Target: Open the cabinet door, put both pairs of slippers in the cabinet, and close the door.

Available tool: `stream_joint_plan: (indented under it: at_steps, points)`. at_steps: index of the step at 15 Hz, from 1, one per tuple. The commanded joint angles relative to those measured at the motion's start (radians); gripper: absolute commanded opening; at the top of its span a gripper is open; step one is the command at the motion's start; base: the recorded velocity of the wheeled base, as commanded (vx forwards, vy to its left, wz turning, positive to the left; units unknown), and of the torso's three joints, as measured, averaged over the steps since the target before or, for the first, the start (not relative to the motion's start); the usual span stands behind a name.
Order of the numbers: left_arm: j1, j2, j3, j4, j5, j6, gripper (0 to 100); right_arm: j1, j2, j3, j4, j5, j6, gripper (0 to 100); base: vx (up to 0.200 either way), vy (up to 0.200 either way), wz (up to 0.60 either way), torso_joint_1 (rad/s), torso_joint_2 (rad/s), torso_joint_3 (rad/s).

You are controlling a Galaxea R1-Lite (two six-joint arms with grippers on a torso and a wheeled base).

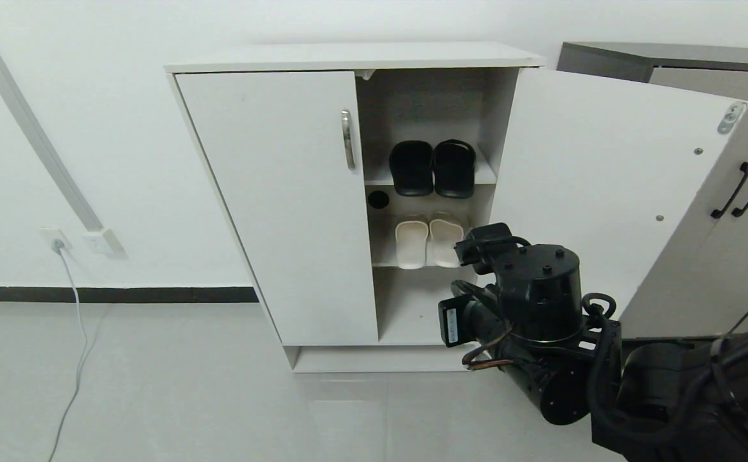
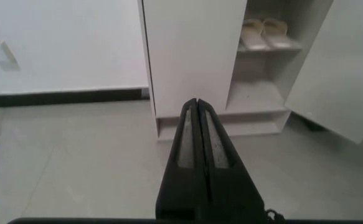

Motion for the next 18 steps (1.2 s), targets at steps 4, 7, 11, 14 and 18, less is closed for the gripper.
stream_joint_plan:
  at_steps: [4,7,11,14,18]
  points:
    - [0.000,0.001,0.000,-0.002,-0.002,0.002,0,0.001,-0.007,0.022,-0.007,-0.003,-0.001,0,0.000,0.000,0.00,0.043,-0.51,-0.369]
    - [0.000,0.001,0.000,-0.002,0.000,0.001,0,0.001,-0.005,0.023,-0.025,-0.001,-0.002,0,0.000,0.000,0.00,0.111,-0.46,-0.352]
    - [0.000,0.001,0.000,-0.002,0.000,0.001,0,0.001,-0.007,0.032,-0.039,-0.003,-0.010,0,0.000,0.000,0.00,0.140,-0.47,-0.333]
    - [0.000,0.001,0.000,-0.002,0.000,0.001,0,0.001,-0.007,0.034,-0.050,-0.003,-0.017,0,0.000,0.000,0.00,0.159,-0.48,-0.313]
    - [0.000,-0.001,0.000,-0.002,0.000,0.001,0,0.001,-0.005,0.035,-0.050,-0.003,-0.017,0,0.000,0.000,0.00,0.184,-0.50,-0.325]
